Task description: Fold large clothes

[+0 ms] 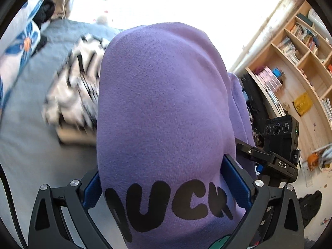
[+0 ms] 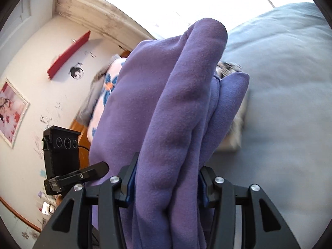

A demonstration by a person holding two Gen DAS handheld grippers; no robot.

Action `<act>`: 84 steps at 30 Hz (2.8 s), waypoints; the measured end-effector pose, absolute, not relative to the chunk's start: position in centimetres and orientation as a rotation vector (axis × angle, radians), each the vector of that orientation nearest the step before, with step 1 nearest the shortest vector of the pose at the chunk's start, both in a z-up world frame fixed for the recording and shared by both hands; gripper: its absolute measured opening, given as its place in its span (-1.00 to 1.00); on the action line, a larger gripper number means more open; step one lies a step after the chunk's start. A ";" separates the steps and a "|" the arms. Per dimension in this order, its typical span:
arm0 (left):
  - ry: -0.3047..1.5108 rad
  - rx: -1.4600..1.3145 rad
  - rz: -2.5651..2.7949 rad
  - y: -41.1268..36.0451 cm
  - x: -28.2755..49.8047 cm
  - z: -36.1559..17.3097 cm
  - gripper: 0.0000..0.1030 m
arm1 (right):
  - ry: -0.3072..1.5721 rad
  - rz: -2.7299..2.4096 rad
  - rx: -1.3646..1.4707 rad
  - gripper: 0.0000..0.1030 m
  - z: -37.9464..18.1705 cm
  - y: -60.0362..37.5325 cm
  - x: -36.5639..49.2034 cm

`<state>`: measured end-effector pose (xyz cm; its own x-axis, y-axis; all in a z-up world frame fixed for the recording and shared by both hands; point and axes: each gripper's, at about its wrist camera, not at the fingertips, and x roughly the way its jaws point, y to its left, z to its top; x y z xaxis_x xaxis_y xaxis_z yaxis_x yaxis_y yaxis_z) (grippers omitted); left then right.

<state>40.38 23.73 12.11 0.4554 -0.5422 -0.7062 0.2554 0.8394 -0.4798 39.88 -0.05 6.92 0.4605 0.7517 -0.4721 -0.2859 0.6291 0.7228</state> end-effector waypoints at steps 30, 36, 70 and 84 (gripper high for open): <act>0.944 -0.177 -0.263 28.5 56.3 5.1 0.99 | 0.957 0.459 0.399 0.34 -2.1 2.7 49.3; 0.942 -0.144 -0.266 26.1 48.8 8.4 0.99 | 0.992 0.428 0.338 0.34 2.6 1.0 41.8; 0.875 -0.053 -0.160 7.6 9.9 6.8 0.99 | 0.861 0.076 0.019 0.97 5.7 -8.1 8.9; 0.907 -0.094 -0.069 5.6 5.5 2.7 0.98 | 0.835 -0.045 0.094 0.98 2.9 -9.3 2.9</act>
